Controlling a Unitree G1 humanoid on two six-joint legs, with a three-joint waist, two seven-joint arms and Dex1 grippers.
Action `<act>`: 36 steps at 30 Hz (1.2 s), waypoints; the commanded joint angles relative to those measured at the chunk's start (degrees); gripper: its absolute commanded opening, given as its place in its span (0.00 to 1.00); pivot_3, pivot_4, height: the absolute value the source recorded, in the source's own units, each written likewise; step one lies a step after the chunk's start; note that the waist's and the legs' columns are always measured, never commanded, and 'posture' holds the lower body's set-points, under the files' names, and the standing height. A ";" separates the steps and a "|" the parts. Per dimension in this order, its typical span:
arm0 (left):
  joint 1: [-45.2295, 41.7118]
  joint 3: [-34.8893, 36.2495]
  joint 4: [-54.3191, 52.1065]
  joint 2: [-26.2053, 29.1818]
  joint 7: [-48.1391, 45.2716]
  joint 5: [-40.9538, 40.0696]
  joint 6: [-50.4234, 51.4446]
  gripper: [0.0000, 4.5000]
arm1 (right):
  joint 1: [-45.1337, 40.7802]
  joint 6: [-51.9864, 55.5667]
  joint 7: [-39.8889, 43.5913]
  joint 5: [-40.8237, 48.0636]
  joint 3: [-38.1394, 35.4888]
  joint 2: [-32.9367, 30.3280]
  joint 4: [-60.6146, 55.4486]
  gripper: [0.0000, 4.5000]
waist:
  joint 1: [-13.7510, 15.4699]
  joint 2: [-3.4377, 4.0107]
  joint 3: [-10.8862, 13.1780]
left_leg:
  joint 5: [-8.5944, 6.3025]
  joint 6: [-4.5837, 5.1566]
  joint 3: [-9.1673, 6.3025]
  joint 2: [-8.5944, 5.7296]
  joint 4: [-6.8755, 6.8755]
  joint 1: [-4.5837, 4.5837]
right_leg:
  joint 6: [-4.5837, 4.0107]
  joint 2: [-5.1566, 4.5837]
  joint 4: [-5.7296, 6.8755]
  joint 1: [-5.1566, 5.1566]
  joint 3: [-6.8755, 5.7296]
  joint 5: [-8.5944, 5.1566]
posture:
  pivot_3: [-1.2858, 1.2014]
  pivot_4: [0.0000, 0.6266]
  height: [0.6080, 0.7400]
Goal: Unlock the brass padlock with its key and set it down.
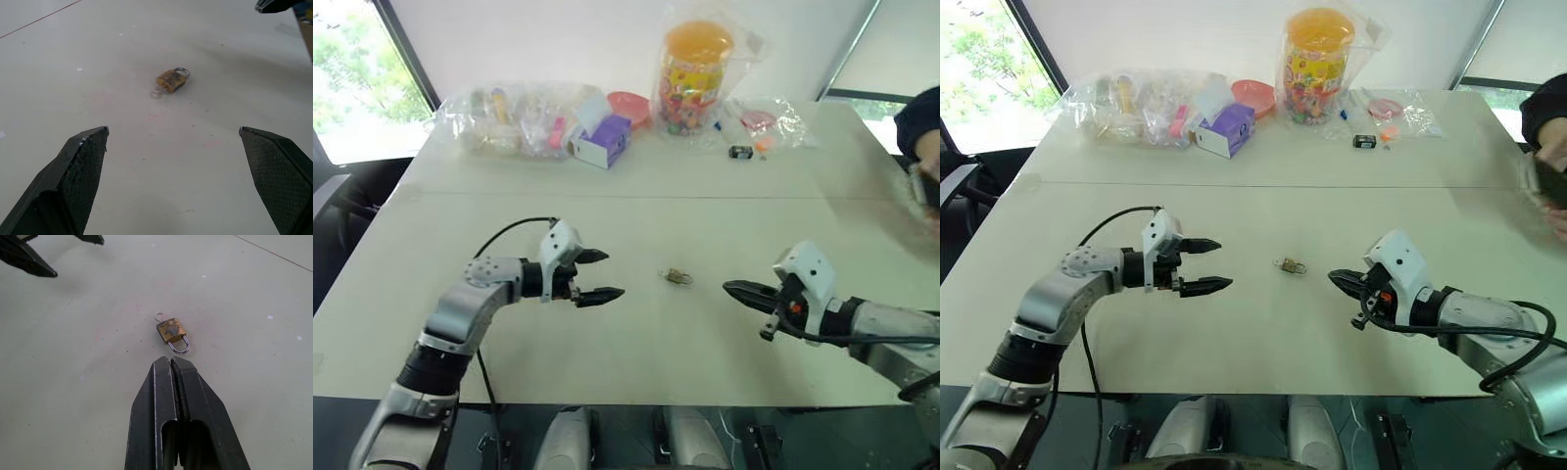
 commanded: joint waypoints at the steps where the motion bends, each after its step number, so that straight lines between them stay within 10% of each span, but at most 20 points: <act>1: -1.23 0.73 -1.30 0.05 -1.40 -2.04 0.75 0.99 | -0.60 -0.78 1.27 1.03 -1.00 -2.00 -1.84 0.00 | 0.02 0.00 0.00 | 0.00 0.00 0.00 0.00 0.00 0.00 | 0.00 0.00 -0.01 0.00 0.00 0.00 | 0.52 0.24 0.96; 33: -3.23 0.99 -3.16 1.29 -0.34 -3.53 4.21 0.99 | -6.08 -7.90 -1.38 -4.74 9.72 -2.02 0.75 0.00 | -0.03 -0.05 0.03 | -0.01 0.03 0.00 0.02 0.02 -0.01 | 0.01 0.00 -0.03 0.00 0.01 0.01 | 0.52 0.24 0.96; 36: -2.30 1.38 -3.91 2.00 -0.78 -4.02 4.71 1.00 | -8.46 -9.48 -0.69 -6.75 13.45 -1.14 3.43 0.19 | -0.05 -0.05 0.03 | -0.01 0.02 0.01 0.02 0.03 -0.01 | 0.01 0.00 -0.03 0.01 0.01 0.01 | 0.52 0.24 0.96</act>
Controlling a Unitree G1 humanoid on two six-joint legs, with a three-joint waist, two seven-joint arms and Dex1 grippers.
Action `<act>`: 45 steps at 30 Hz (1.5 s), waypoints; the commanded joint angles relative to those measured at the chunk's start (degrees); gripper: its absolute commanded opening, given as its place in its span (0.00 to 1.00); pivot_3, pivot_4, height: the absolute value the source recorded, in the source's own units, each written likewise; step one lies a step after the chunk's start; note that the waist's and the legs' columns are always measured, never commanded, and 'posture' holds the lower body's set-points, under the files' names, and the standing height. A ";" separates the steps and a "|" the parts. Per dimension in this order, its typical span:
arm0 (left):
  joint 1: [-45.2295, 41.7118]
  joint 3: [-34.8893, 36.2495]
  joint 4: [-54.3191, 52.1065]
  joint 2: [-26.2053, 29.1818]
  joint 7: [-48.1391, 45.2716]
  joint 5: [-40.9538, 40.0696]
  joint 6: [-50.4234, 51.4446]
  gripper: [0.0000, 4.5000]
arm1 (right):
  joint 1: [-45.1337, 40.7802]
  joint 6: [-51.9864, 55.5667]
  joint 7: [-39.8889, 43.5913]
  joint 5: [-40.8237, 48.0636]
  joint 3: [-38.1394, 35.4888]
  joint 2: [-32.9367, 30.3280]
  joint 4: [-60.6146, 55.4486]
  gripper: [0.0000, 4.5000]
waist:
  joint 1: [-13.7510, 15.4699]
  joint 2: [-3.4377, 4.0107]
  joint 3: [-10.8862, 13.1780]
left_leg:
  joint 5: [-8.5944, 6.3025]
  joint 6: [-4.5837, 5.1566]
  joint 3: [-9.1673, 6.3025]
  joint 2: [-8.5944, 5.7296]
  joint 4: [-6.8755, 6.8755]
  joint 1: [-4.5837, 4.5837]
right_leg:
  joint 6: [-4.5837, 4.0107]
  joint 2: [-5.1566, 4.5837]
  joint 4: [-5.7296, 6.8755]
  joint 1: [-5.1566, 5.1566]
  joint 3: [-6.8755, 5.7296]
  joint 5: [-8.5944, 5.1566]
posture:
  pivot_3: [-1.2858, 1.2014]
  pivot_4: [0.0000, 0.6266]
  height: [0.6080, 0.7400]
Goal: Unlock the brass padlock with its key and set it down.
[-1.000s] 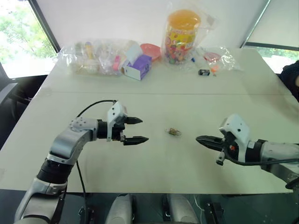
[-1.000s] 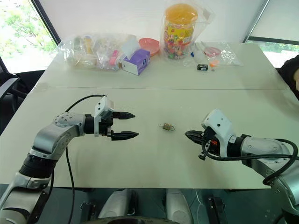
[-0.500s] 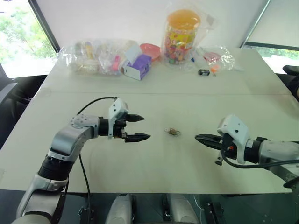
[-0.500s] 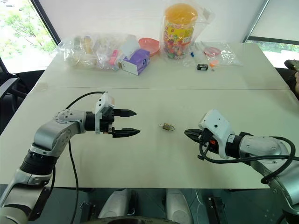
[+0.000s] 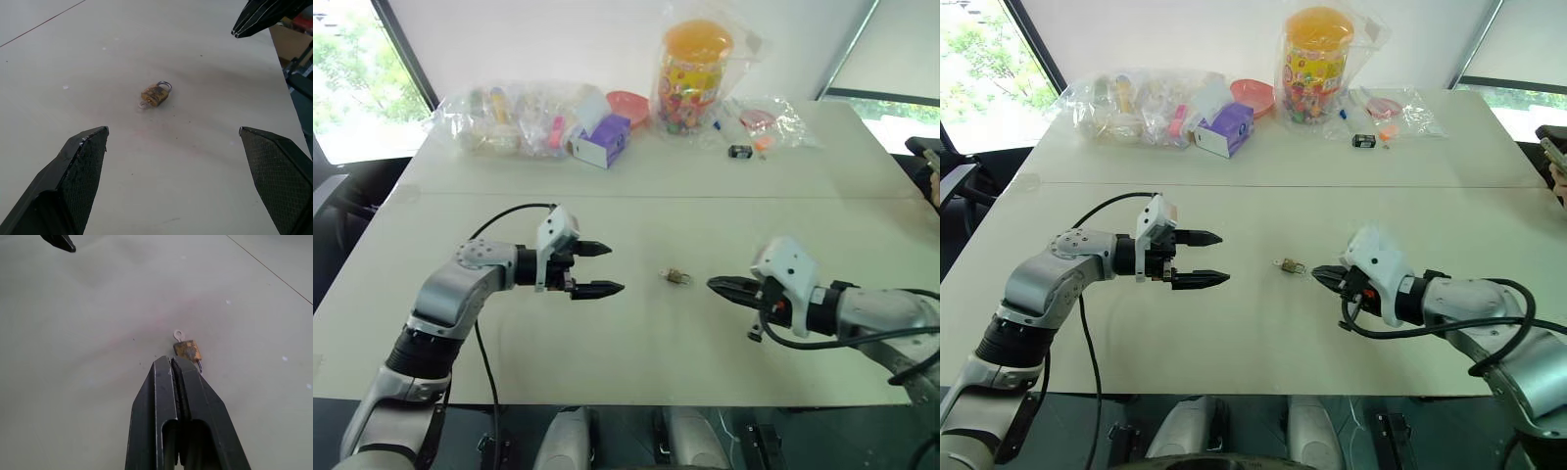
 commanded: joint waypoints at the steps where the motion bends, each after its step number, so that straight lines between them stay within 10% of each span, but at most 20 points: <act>1: 0.63 1.17 -2.53 1.02 -0.49 -1.15 0.03 1.00 | -2.10 -3.14 1.10 -2.84 3.41 0.20 2.34 0.32 | 0.00 0.00 0.00 | 0.00 0.00 0.00 0.00 0.00 0.00 | 0.00 0.00 0.00 0.00 0.00 0.00 | 0.52 0.24 0.96; 7: 0.05 0.73 -2.25 0.56 0.26 -0.63 0.10 1.00 | -8.05 -10.48 4.44 -9.72 12.06 2.09 10.72 0.99 | -0.03 0.00 0.00 | 0.00 0.00 0.01 0.00 0.02 0.00 | 0.00 0.00 0.00 0.00 -0.01 0.00 | 0.52 0.24 0.96; 27: 2.71 3.02 -6.22 1.43 4.20 -1.12 0.67 1.00 | -21.95 -31.80 16.77 -25.67 22.59 13.54 50.23 0.99 | -0.26 0.01 -0.01 | 0.01 -0.01 0.03 0.03 0.03 0.03 | 0.01 -0.02 0.07 -0.02 0.00 0.01 | 0.52 0.24 0.96; 36: 2.55 3.35 -5.44 1.50 4.93 -0.84 0.40 1.00 | -21.26 -33.07 19.14 -28.87 23.91 13.39 51.19 0.15 | -0.14 0.03 -0.03 | 0.02 -0.04 0.04 0.02 0.05 0.14 | 0.00 -0.09 0.15 0.08 0.00 0.01 | 0.52 0.24 0.96; 45: -3.21 2.15 0.75 -2.72 3.12 -2.09 1.14 1.00 | -18.28 -43.53 10.57 -38.03 22.19 12.44 36.93 0.16 | 0.00 0.05 -0.03 | 0.02 -0.04 0.04 -0.03 0.07 0.11 | 0.00 -0.12 0.16 0.06 -0.01 0.01 | 0.52 0.24 0.96</act>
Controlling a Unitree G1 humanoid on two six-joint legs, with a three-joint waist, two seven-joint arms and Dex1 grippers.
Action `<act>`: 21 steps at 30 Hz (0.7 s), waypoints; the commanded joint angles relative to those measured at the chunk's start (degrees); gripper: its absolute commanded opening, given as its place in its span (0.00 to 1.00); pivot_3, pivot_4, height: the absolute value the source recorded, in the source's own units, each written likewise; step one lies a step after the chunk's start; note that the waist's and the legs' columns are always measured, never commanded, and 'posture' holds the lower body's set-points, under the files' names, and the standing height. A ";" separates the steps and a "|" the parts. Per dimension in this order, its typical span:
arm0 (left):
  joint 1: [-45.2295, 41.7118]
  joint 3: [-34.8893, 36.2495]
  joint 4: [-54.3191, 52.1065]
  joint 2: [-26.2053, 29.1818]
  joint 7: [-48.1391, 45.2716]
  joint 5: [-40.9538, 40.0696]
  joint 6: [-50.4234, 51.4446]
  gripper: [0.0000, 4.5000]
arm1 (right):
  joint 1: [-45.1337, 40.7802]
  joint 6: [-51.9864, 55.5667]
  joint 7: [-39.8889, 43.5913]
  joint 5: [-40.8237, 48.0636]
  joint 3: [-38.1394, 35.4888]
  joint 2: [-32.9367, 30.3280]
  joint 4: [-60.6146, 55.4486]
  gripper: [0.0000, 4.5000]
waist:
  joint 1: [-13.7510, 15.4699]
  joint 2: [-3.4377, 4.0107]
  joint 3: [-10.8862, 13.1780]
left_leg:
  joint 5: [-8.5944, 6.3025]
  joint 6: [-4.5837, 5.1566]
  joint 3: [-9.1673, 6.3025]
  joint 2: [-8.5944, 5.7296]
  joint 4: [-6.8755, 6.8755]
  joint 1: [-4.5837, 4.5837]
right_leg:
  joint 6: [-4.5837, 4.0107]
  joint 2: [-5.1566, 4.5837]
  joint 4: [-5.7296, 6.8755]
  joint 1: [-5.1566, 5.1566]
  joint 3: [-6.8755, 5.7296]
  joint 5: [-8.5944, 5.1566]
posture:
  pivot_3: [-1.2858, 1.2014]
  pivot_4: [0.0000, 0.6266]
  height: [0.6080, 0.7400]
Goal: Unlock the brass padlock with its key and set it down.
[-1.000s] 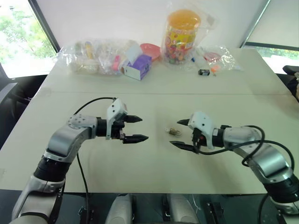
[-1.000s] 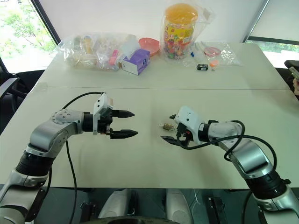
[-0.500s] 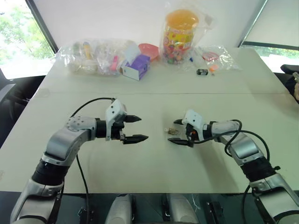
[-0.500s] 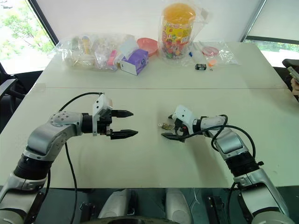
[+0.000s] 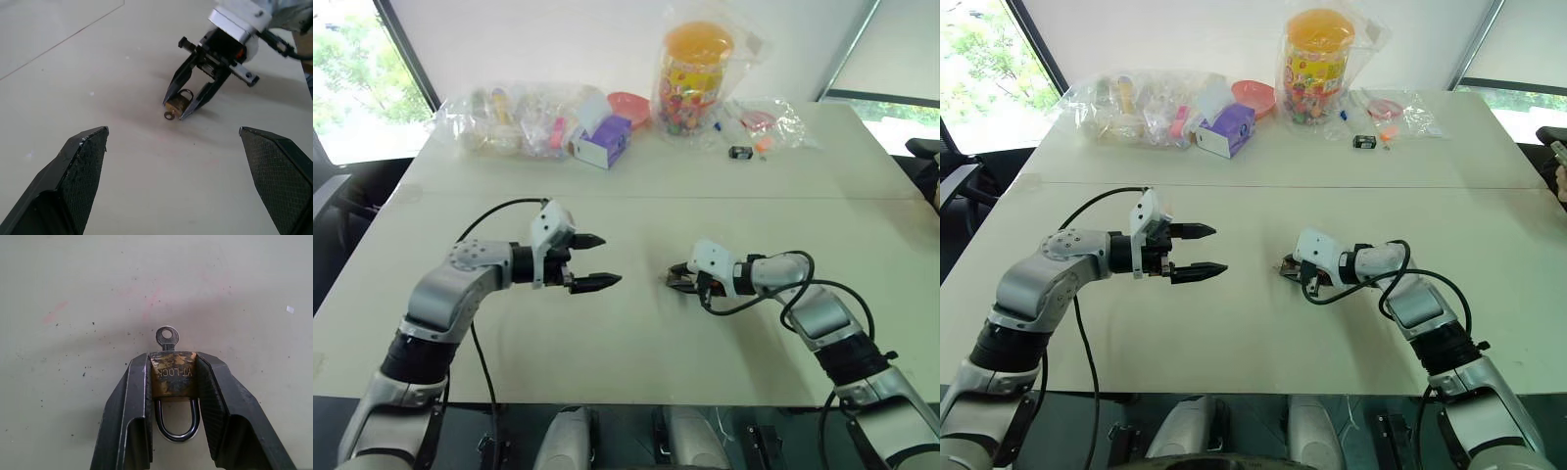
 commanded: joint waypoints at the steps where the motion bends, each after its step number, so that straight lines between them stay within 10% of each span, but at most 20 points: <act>1: -3.13 0.00 2.26 -2.02 -1.20 -2.08 0.63 1.00 | 0.41 -7.36 -5.18 -5.94 -1.47 -1.00 -8.20 0.16 | -0.01 0.01 0.01 | 0.00 0.00 0.00 -0.01 0.01 -0.03 | 0.00 0.00 0.03 -0.06 0.00 0.00 | 0.52 0.24 0.96; 18: -8.90 -0.19 10.55 -6.83 -6.03 -3.60 1.50 1.00 | -0.51 -9.94 -5.30 -10.95 -2.54 -2.03 -24.39 0.16 | 0.02 0.00 0.01 | 0.01 -0.02 0.03 -0.05 0.03 -0.10 | 0.00 0.10 0.11 -0.18 0.01 0.00 | 0.52 0.24 0.96; 21: -9.67 1.05 11.07 -7.46 -5.50 -4.75 2.82 0.70 | -0.19 -9.77 -5.00 -11.16 -2.45 -2.10 -24.81 0.16 | -0.03 0.00 0.01 | 0.02 -0.02 0.02 -0.04 0.03 -0.09 | 0.00 0.10 0.11 -0.18 0.01 0.00 | 0.52 0.24 0.96</act>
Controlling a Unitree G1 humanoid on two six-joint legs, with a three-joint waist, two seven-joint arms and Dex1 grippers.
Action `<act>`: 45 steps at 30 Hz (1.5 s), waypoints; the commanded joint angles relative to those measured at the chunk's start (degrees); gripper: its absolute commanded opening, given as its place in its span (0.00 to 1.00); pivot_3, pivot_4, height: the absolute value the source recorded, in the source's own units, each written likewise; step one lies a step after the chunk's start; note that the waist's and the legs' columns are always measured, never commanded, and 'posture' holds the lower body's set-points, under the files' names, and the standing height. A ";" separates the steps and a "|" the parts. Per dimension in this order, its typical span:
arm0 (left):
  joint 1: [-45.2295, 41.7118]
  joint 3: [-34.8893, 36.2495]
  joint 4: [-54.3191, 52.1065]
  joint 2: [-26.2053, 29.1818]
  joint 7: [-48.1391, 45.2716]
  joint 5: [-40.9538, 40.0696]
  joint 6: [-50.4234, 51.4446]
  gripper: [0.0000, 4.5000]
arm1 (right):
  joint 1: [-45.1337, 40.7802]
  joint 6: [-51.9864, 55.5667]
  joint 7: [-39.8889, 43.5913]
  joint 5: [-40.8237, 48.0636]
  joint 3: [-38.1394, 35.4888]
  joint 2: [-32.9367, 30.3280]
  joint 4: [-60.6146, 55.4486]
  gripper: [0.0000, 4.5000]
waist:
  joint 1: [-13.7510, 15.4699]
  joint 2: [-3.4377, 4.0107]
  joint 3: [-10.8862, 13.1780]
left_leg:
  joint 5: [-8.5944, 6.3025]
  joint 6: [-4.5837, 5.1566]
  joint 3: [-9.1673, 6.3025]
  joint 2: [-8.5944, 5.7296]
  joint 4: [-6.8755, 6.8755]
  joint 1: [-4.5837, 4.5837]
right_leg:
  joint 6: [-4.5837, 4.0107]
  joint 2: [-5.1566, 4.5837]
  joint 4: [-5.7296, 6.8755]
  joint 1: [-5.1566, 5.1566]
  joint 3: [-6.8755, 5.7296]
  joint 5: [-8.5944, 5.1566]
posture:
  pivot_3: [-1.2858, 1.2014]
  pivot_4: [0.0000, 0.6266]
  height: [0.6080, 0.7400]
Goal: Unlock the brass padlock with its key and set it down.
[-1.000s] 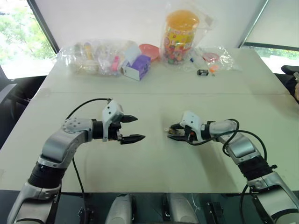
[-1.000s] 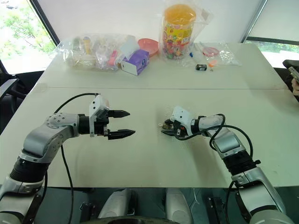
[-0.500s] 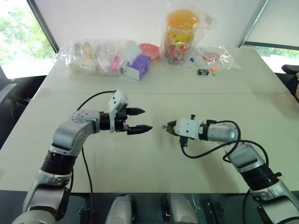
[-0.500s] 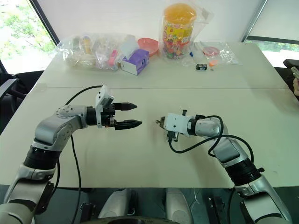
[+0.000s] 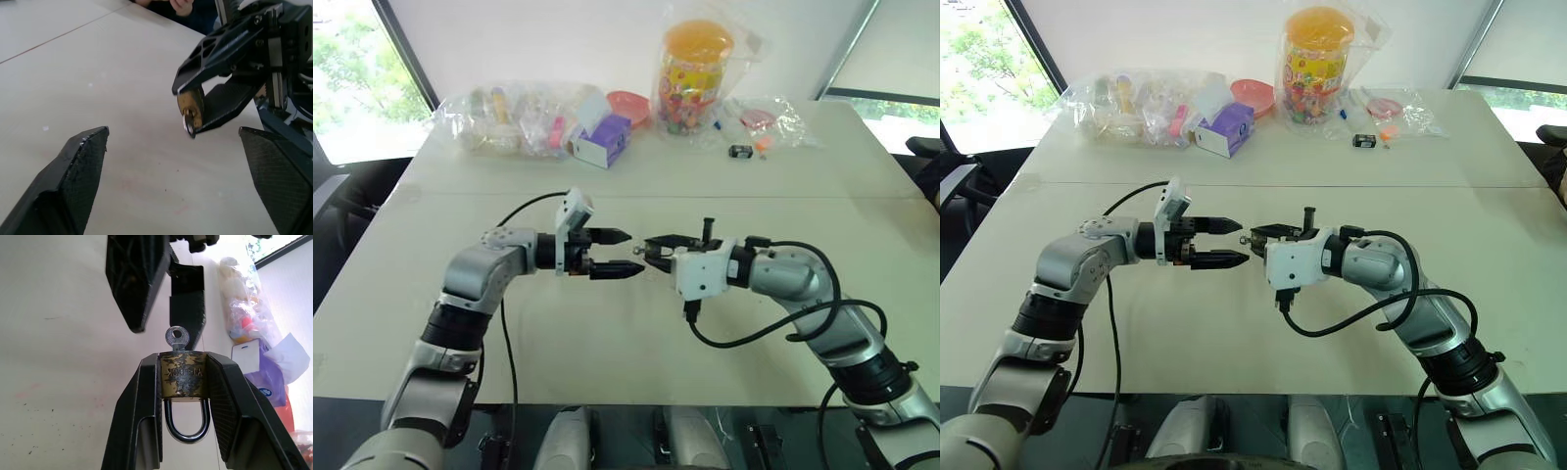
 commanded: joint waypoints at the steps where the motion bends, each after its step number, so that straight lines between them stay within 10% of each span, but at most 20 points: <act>1: -1.65 2.41 -0.37 -0.29 0.31 -2.02 0.70 0.58 | -0.30 -0.18 0.21 -0.08 -1.24 -0.37 -2.57 0.16 | -0.01 0.00 0.00 | 0.00 0.00 0.00 0.00 0.00 0.00 | 0.00 0.00 0.00 0.00 0.00 0.00 | 0.52 0.24 0.96; 6: -1.22 1.35 -1.09 0.07 -0.31 -1.80 1.05 0.00 | -0.39 0.00 0.57 -0.27 -1.27 -0.41 -2.73 0.16 | -0.05 0.00 0.00 | 0.00 0.00 -0.01 0.01 0.00 0.00 | 0.00 0.00 0.00 0.00 0.00 0.00 | 0.52 0.24 0.96; 16: -1.12 1.31 -1.51 0.12 0.57 -2.44 2.61 0.00 | -0.64 0.23 1.50 -0.49 -1.56 -0.65 -2.79 0.16 | -0.01 0.00 0.00 | 0.00 0.00 0.00 0.00 0.00 0.00 | 0.00 0.00 0.00 0.00 0.00 0.00 | 0.52 0.24 0.96; 23: -1.47 2.29 -1.55 -0.43 2.33 -4.13 5.63 0.64 | -0.85 0.16 1.72 -0.55 -1.51 -0.67 -2.69 0.16 | -0.01 0.00 0.00 | 0.00 0.00 0.00 0.00 0.00 0.00 | 0.00 -0.01 0.00 0.00 0.00 0.00 | 0.52 0.24 0.96; 32: -0.58 2.81 -1.66 -0.35 2.26 -5.47 6.80 0.64 | -1.03 0.03 1.95 -0.62 -1.56 -0.75 -2.66 0.16 | -0.02 0.00 0.00 | 0.00 0.00 0.00 0.00 0.01 0.00 | 0.00 -0.01 0.01 0.00 0.01 0.00 | 0.52 0.24 0.96; 39: 0.05 1.50 -1.97 0.64 1.19 -4.77 6.55 0.03 | -1.27 0.03 1.92 -0.62 -1.58 -0.65 -2.57 0.16 | -0.02 0.00 0.00 | 0.00 0.00 0.00 0.00 0.01 0.00 | 0.00 -0.01 0.01 0.00 0.00 0.00 | 0.52 0.24 0.96; 45: 0.20 1.24 -1.52 0.47 1.48 -4.12 6.29 0.01 | -1.35 0.09 2.05 -0.56 -1.61 -0.70 -2.62 0.16 | -0.01 0.00 0.00 | 0.00 0.00 0.00 0.00 0.00 0.00 | 0.00 -0.01 0.01 0.00 0.00 0.00 | 0.52 0.24 0.96</act>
